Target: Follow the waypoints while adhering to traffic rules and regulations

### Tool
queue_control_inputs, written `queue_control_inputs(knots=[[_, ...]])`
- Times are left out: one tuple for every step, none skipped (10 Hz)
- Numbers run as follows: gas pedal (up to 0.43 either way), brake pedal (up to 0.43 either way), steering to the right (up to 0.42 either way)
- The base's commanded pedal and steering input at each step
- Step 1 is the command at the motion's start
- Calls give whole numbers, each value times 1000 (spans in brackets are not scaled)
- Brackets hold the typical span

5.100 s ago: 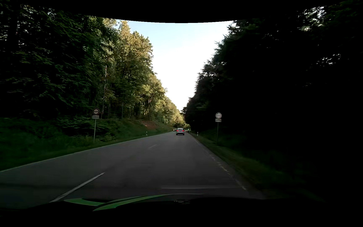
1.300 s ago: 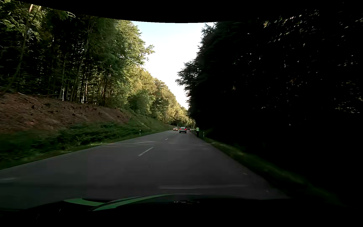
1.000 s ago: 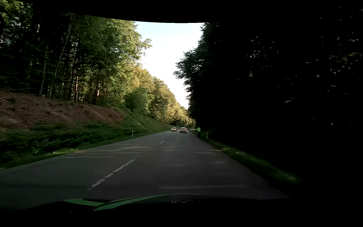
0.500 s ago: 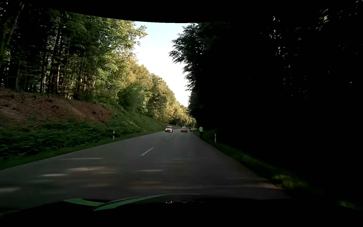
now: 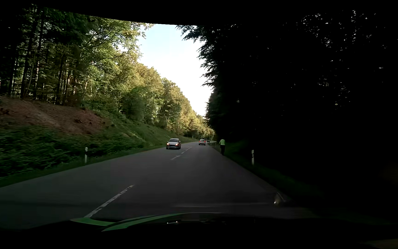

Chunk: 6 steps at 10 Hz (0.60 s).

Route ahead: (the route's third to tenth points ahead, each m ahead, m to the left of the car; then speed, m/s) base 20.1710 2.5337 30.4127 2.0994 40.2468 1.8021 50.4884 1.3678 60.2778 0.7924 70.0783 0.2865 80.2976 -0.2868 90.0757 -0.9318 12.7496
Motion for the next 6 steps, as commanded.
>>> queue_control_inputs(knots=[[79, 0, 8], [157, 0, 7], [197, 0, 4], [240, 0, 2], [280, 0, -6], [299, 0, -16]])
